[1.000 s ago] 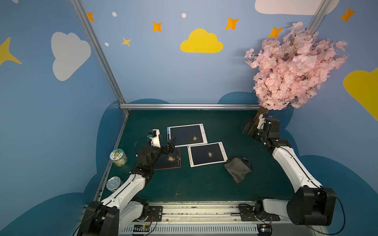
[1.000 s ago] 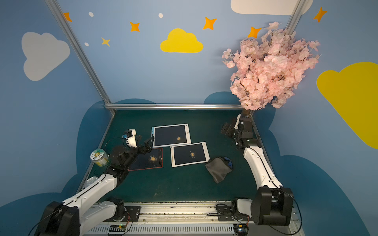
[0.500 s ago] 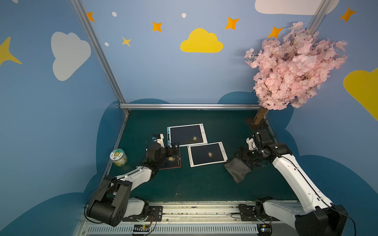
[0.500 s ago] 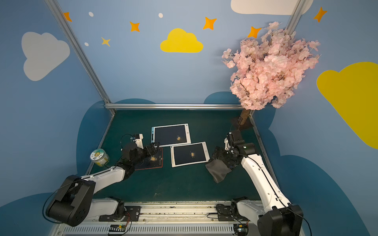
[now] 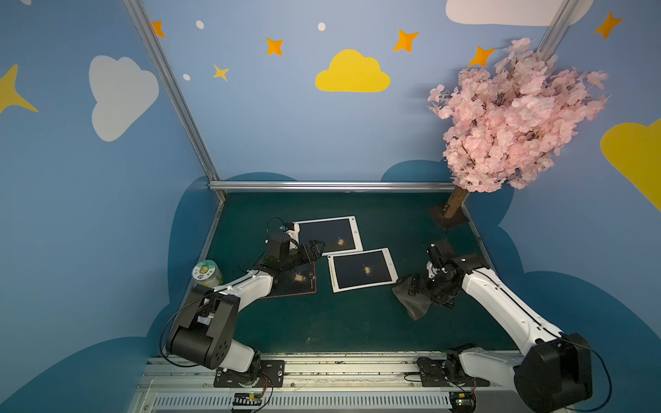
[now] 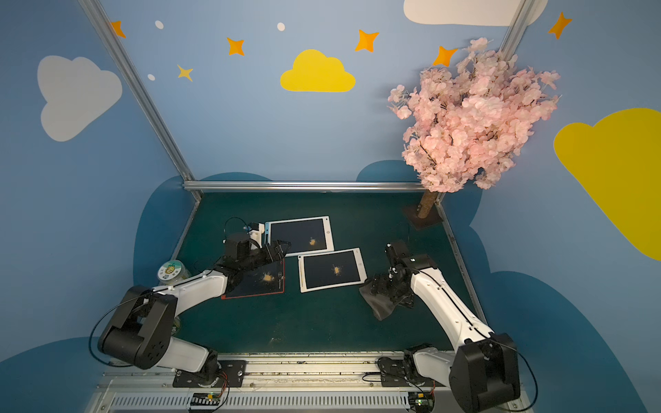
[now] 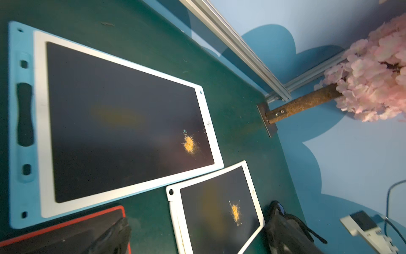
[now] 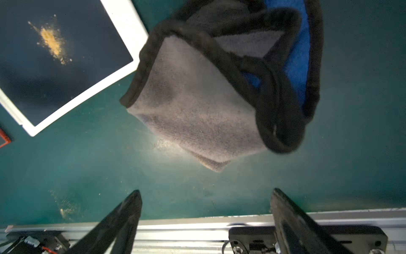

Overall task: Wipe the drawing tablet
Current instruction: Pick up the cleaning item at the center of the board.

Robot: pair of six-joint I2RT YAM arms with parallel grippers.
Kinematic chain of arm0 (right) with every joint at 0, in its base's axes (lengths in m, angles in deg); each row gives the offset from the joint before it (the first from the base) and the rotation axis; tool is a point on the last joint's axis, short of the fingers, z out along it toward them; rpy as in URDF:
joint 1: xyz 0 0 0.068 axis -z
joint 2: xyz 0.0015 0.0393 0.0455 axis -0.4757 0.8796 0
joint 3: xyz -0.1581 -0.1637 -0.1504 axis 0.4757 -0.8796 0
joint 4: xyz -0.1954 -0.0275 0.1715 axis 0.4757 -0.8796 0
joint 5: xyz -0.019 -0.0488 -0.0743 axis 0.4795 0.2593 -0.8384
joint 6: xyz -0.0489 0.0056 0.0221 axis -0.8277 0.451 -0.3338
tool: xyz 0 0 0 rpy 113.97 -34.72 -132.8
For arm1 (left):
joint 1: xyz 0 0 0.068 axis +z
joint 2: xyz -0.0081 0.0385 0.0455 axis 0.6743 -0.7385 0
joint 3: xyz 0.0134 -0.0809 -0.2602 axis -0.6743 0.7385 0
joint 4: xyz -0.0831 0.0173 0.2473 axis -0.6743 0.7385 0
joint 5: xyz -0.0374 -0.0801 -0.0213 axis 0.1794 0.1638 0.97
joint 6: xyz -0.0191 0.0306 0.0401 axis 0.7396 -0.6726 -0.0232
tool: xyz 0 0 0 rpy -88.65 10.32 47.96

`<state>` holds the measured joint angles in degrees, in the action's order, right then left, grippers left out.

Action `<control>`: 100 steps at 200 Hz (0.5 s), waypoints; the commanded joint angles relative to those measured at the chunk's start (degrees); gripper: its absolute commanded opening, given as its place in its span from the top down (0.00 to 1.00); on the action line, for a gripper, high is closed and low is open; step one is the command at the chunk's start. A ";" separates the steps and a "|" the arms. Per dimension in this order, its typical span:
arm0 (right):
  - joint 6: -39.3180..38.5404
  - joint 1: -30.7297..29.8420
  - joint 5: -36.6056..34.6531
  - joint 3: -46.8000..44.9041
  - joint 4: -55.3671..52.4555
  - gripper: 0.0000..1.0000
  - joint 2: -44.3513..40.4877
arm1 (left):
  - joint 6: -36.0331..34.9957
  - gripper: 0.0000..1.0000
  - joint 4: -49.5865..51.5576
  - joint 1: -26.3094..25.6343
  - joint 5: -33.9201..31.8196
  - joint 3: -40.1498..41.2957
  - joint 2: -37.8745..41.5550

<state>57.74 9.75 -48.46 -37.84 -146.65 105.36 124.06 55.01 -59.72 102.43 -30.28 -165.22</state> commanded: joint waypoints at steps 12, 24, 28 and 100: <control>1.02 -0.80 -3.16 -0.63 5.74 0.09 4.65 | -3.03 0.00 2.99 -1.11 3.42 -0.62 0.40; 0.99 -0.88 -3.58 -0.73 6.78 0.09 6.74 | -3.79 0.00 4.32 -1.49 2.57 -0.97 0.99; 0.89 -0.86 -3.68 -0.69 6.90 0.09 7.45 | -4.11 0.00 5.11 -1.70 2.02 -1.09 1.24; 2.46 -0.95 -3.51 -2.05 11.43 0.09 16.01 | -8.38 0.00 13.06 -3.10 -10.35 -1.00 6.64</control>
<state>58.94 9.12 -51.37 -39.05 -137.29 119.72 117.81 64.04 -62.80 99.04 -31.28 -162.01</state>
